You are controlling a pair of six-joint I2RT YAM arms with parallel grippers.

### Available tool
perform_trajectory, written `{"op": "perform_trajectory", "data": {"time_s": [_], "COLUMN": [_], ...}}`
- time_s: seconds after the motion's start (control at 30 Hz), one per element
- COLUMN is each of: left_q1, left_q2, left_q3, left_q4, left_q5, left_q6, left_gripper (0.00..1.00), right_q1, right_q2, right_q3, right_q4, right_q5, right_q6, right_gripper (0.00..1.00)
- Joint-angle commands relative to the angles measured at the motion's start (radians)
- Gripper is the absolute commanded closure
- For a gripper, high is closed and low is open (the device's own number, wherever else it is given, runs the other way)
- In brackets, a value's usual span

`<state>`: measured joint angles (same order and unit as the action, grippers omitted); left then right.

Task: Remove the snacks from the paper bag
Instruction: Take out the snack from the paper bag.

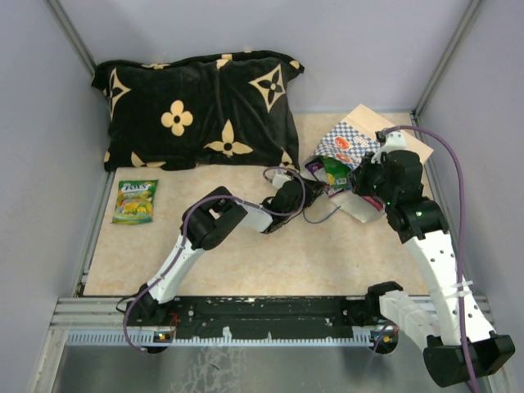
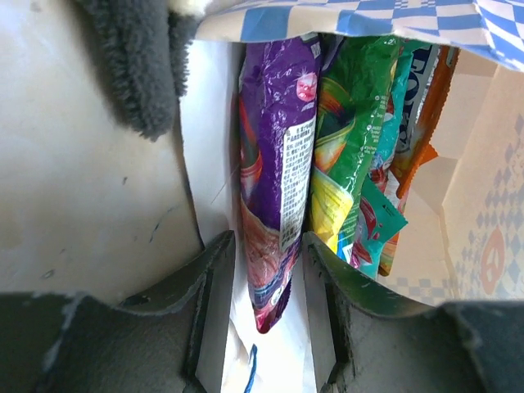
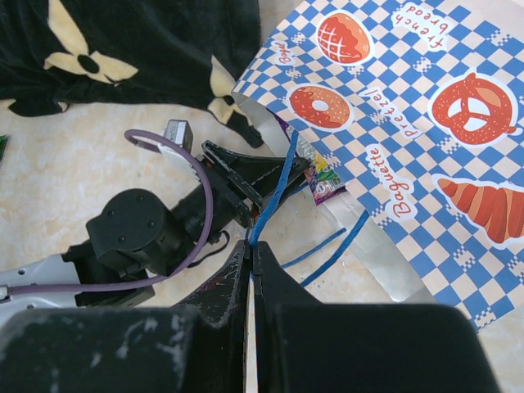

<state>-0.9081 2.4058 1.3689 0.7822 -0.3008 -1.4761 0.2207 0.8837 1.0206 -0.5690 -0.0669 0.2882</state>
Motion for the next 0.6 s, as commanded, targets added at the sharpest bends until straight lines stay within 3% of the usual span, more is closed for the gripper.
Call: {"op": "perform_trajectory", "data": {"time_s": [0.0, 0.4, 0.47, 0.57], "left_q1": [0.001, -0.001, 0.0, -0.003], "left_q2": [0.041, 0.119, 0.117, 0.09], "left_q3": [0.064, 0.228, 0.248, 0.244], "left_q4": [-0.157, -0.255, -0.255, -0.264], "left_q5": [-0.016, 0.003, -0.002, -0.033], "left_q6": [0.051, 0.065, 0.1, 0.163], "left_gripper": [0.55, 0.57, 0.65, 0.71], "right_q1": [0.006, 0.005, 0.006, 0.006], "right_q2": [-0.02, -0.011, -0.01, -0.008], "right_q3": [0.011, 0.018, 0.02, 0.019], "right_q4": [0.041, 0.041, 0.041, 0.044], "right_q5": [-0.006, 0.002, 0.002, 0.0], "right_q6": [-0.014, -0.023, -0.023, -0.023], "right_gripper": [1.0, 1.0, 1.0, 1.0]}}
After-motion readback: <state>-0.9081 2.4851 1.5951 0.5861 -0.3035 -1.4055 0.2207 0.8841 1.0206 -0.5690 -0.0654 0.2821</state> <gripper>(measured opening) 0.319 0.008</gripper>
